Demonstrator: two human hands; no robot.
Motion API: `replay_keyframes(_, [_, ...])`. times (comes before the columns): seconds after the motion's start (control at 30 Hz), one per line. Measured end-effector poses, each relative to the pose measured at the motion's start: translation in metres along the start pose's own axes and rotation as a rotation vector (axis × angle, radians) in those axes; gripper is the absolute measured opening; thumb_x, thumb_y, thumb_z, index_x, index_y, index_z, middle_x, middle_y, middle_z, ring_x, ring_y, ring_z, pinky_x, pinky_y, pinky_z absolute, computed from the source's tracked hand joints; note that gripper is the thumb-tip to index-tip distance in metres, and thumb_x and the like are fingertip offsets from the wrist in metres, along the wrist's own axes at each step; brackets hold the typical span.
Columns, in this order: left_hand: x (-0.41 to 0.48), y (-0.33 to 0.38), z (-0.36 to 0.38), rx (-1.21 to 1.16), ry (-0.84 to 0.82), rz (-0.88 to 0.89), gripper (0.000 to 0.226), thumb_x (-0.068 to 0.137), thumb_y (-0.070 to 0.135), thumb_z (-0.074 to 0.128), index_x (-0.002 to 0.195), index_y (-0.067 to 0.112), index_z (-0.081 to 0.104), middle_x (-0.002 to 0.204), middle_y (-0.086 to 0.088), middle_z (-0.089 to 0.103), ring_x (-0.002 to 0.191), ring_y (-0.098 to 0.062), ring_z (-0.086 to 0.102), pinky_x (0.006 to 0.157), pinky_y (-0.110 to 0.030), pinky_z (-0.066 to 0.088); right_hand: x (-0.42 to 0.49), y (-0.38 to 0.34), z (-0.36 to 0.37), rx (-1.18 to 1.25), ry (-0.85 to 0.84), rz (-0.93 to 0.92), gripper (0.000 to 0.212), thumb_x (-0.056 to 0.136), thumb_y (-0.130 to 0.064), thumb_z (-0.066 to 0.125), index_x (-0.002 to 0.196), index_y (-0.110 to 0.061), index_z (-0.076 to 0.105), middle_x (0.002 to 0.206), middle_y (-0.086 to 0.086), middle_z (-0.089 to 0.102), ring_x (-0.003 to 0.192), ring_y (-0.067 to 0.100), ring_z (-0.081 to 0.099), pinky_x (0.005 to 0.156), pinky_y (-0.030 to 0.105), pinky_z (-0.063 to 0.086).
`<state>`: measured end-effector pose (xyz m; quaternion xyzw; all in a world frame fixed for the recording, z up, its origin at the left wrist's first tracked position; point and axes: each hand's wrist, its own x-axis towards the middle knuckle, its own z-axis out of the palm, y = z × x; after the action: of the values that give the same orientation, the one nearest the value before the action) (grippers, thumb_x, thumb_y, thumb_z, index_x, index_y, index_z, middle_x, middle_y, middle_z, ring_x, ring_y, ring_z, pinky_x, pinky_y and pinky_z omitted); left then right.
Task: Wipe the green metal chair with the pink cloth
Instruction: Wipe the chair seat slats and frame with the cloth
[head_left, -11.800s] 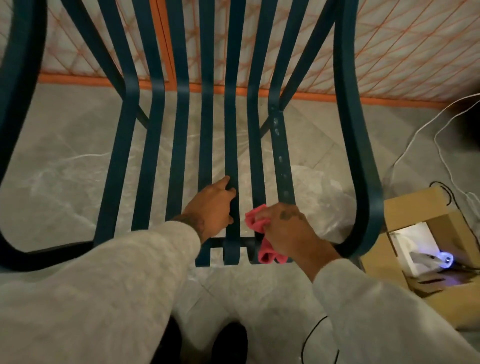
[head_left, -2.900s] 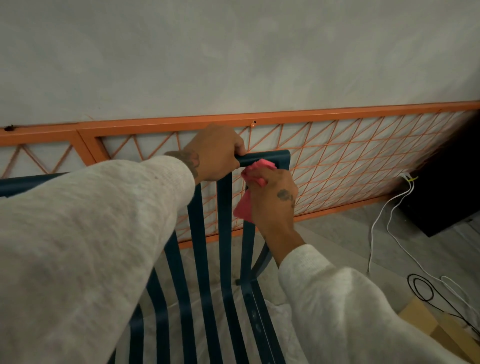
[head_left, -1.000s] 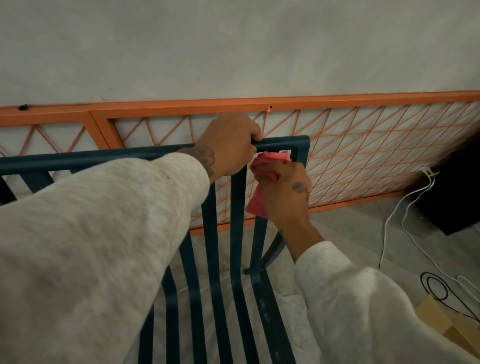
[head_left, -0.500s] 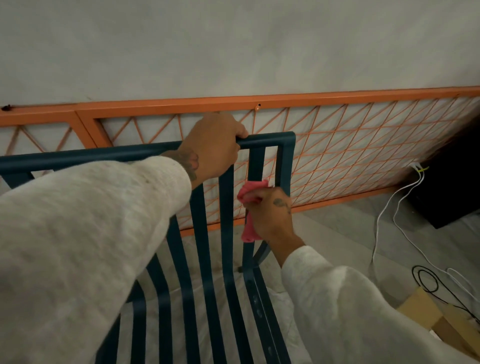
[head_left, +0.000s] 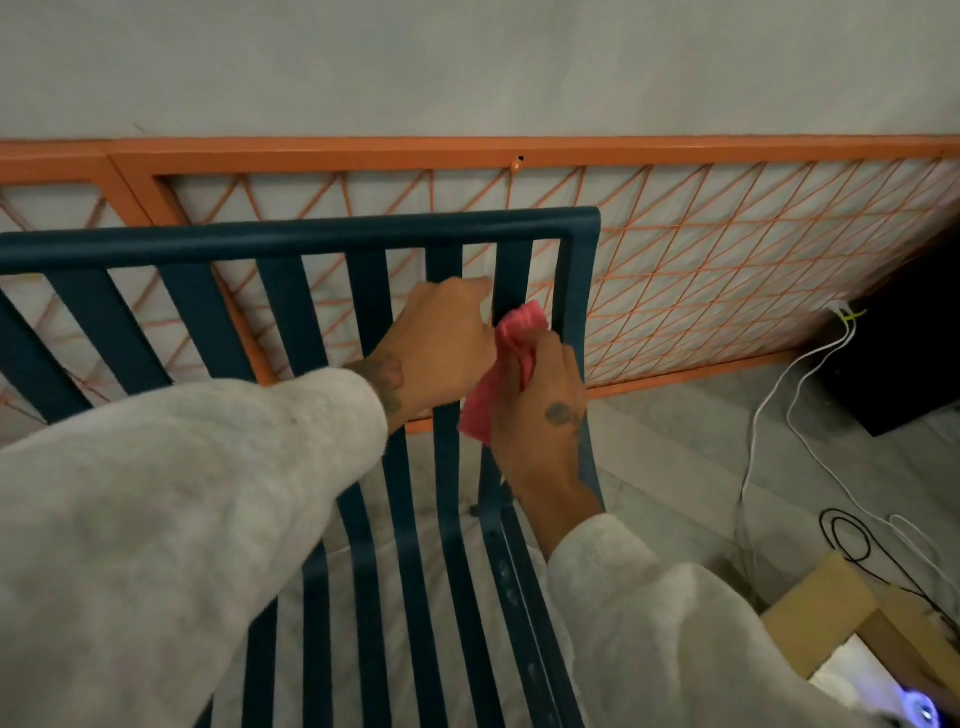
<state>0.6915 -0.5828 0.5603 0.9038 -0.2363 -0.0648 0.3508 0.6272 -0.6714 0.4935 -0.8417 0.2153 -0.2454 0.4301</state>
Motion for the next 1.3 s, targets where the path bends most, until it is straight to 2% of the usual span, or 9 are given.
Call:
replay_keyframes(0.17, [0.015, -0.005, 0.007, -0.089, -0.054, -0.091, 0.042, 0.078, -0.002, 0.047, 0.117, 0.006, 0.062, 0.11, -0.012, 0.069, 0.1, -0.028, 0.064, 0.076, -0.043, 0.057, 0.002, 0.019, 0.02, -0.039, -0.016, 0.001, 0.023, 0.098, -0.01, 0.054, 0.117, -0.016, 0.064, 0.117, 0.006, 0.055, 0.096, 0.016, 0.052, 0.075, 0.016, 0.037])
replay_keyframes(0.3, [0.007, -0.016, 0.02, -0.244, -0.181, -0.135, 0.059, 0.083, -0.011, 0.041, 0.133, 0.016, 0.055, 0.13, -0.001, 0.061, 0.116, -0.018, 0.058, 0.066, -0.015, 0.054, -0.013, 0.041, 0.02, -0.121, -0.134, 0.042, 0.025, 0.095, -0.005, 0.058, 0.115, -0.018, 0.067, 0.124, 0.005, 0.055, 0.101, 0.016, 0.054, 0.059, 0.002, 0.036])
replay_keyframes(0.5, [0.012, -0.022, 0.023, -0.339, -0.194, -0.16, 0.057, 0.086, -0.013, 0.04, 0.132, 0.016, 0.055, 0.128, 0.001, 0.062, 0.083, -0.011, 0.062, 0.039, -0.003, 0.038, -0.002, 0.035, 0.017, -0.124, -0.09, -0.1, 0.028, 0.094, -0.005, 0.062, 0.117, -0.019, 0.069, 0.128, 0.004, 0.053, 0.106, 0.017, 0.054, 0.068, -0.004, 0.033])
replay_keyframes(0.6, [0.012, -0.024, 0.02, -0.336, -0.192, -0.172, 0.055, 0.085, -0.013, 0.039, 0.13, 0.014, 0.057, 0.125, -0.001, 0.065, 0.104, -0.018, 0.063, 0.038, -0.007, 0.038, -0.011, 0.043, 0.022, -0.2, -0.229, -0.054, 0.025, 0.096, -0.01, 0.06, 0.115, -0.023, 0.069, 0.132, 0.0, 0.049, 0.097, 0.009, 0.047, 0.052, -0.001, 0.04])
replay_keyframes(0.77, [0.009, -0.023, 0.02, -0.327, -0.227, -0.172, 0.06, 0.084, -0.013, 0.038, 0.137, 0.014, 0.05, 0.134, -0.001, 0.058, 0.122, -0.016, 0.054, 0.042, -0.001, 0.038, -0.017, 0.051, 0.022, -0.157, -0.227, -0.004, 0.024, 0.095, -0.006, 0.06, 0.111, -0.019, 0.072, 0.132, 0.005, 0.051, 0.1, 0.012, 0.048, 0.057, -0.008, 0.035])
replay_keyframes(0.93, [-0.003, -0.039, 0.038, -0.223, -0.363, -0.216, 0.072, 0.084, -0.011, 0.044, 0.148, 0.019, 0.033, 0.137, -0.007, 0.057, 0.098, -0.028, 0.067, 0.054, -0.03, 0.057, -0.018, 0.065, 0.034, -0.197, -0.131, -0.073, 0.024, 0.093, -0.004, 0.062, 0.11, -0.016, 0.074, 0.128, 0.008, 0.056, 0.102, 0.013, 0.054, 0.073, -0.006, 0.029])
replay_keyframes(1.07, [-0.015, -0.052, 0.054, -0.306, -0.389, -0.28, 0.082, 0.086, -0.013, 0.043, 0.152, 0.031, 0.021, 0.152, 0.0, 0.039, 0.112, -0.031, 0.059, 0.047, -0.021, 0.048, -0.026, 0.083, 0.037, -0.24, -0.229, -0.034, 0.024, 0.09, 0.0, 0.063, 0.106, -0.015, 0.075, 0.127, 0.007, 0.059, 0.104, 0.012, 0.055, 0.072, -0.01, 0.026])
replay_keyframes(1.23, [-0.012, -0.055, 0.069, -0.334, -0.345, -0.302, 0.072, 0.089, -0.007, 0.039, 0.15, 0.03, 0.025, 0.149, 0.002, 0.044, 0.063, -0.016, 0.059, 0.034, -0.015, 0.038, -0.023, 0.092, 0.04, -0.195, -0.142, -0.075, 0.027, 0.093, -0.002, 0.058, 0.113, -0.014, 0.072, 0.126, 0.01, 0.058, 0.104, 0.023, 0.06, 0.059, -0.004, 0.033])
replay_keyframes(1.3, [-0.011, -0.059, 0.078, -0.323, -0.345, -0.285, 0.072, 0.089, -0.008, 0.038, 0.15, 0.028, 0.025, 0.148, 0.001, 0.045, 0.066, -0.019, 0.06, 0.034, -0.014, 0.038, -0.027, 0.102, 0.046, -0.21, -0.129, -0.087, 0.027, 0.092, 0.0, 0.059, 0.111, -0.013, 0.073, 0.125, 0.011, 0.059, 0.103, 0.024, 0.061, 0.07, -0.002, 0.032])
